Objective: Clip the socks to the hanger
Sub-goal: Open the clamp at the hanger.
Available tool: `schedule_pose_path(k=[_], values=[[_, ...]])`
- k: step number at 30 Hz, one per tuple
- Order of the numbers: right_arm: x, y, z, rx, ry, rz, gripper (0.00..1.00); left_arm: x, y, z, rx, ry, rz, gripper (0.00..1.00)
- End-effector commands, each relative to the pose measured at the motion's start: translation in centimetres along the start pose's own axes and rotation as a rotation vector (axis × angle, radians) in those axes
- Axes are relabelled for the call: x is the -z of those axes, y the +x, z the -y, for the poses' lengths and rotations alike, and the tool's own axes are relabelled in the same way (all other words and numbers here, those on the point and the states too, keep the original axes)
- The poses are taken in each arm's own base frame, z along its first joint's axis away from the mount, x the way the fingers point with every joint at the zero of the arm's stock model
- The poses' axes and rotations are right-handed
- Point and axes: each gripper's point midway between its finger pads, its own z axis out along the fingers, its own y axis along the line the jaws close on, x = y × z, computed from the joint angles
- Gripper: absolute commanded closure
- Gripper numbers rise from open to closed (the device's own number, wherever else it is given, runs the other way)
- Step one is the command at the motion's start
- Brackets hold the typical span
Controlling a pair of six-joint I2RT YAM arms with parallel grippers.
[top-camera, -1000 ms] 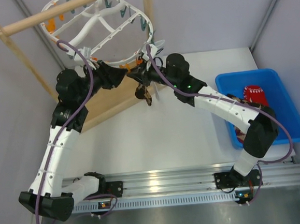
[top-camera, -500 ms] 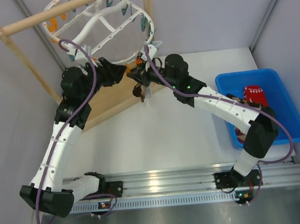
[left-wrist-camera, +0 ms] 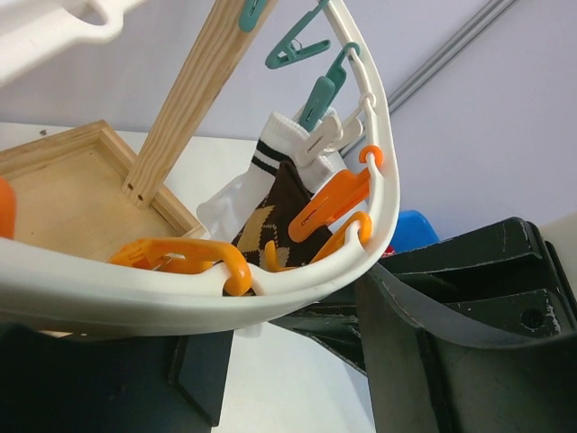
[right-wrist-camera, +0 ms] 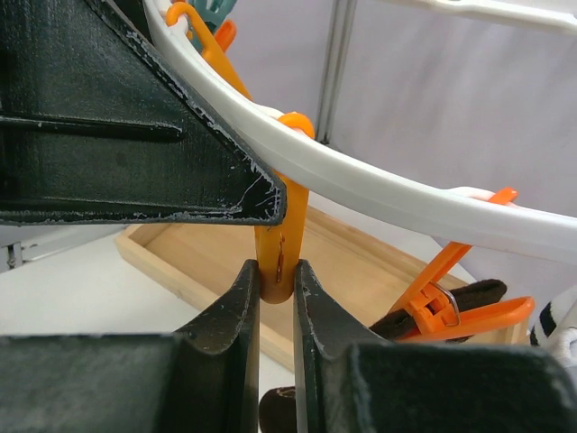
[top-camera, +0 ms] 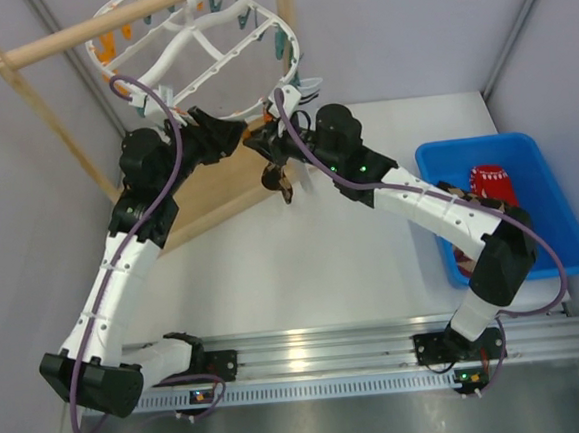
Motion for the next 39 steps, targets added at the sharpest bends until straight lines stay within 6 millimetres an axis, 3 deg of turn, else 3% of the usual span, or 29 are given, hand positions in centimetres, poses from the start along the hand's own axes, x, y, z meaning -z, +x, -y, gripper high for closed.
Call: schedule_pose_path(k=[1, 10, 18, 21, 22, 24, 27, 30, 31, 33, 36, 37, 39], values=[[0.0, -3.4, -2.9, 0.033, -0.074, 0.063, 1.0, -0.8, -2.9, 2.0, -0.001, 0.086, 0.128, 0.42], [0.0, -3.4, -3.3, 0.047, -0.079, 0.057, 1.0, -1.2, -3.2, 1.3, -0.031, 0.029, 0.161, 0.49], [0.5, -2.5, -3.5, 0.057, -0.091, 0.027, 1.0, -1.1, -3.0, 0.7, -0.032, -0.002, 0.155, 0.91], [0.9, -2.2, -3.6, 0.057, -0.096, 0.015, 0.89, -1.1, -2.7, 0.4, -0.024, -0.013, 0.146, 1.0], [0.9, -2.1, -3.6, 0.056, -0.095, 0.011, 0.72, -1.0, -2.6, 0.2, -0.018, -0.024, 0.145, 1.0], [1.3, -2.0, -3.4, 0.055, -0.092, -0.002, 0.54, -0.9, -2.5, 0.2, -0.016, -0.022, 0.142, 1.0], [2.2, -1.7, -2.8, 0.047, -0.088, -0.025, 0.45, -0.9, -2.4, 0.3, -0.018, -0.015, 0.136, 1.0], [3.9, -2.0, -1.4, 0.018, -0.096, -0.031, 0.39, -0.9, -2.2, 0.2, -0.022, -0.017, 0.134, 1.0], [5.3, -1.5, 0.1, -0.002, -0.074, -0.065, 0.38, -0.9, -2.2, 0.1, -0.02, -0.016, 0.132, 1.0], [6.9, -0.7, 0.9, -0.023, -0.091, -0.1, 0.33, -0.9, -2.1, 0.1, -0.022, -0.015, 0.129, 1.0], [10.8, 0.8, 4.6, -0.057, -0.053, -0.165, 0.23, -0.9, -1.9, 0.1, -0.029, -0.011, 0.122, 1.0], [12.9, 0.7, 7.2, -0.058, 0.009, -0.17, 0.19, -0.9, -1.9, 0.1, -0.031, -0.01, 0.123, 1.0], [15.6, 3.0, 8.5, -0.088, 0.018, -0.232, 0.08, -1.0, -1.7, 0.0, -0.036, -0.013, 0.117, 1.0]])
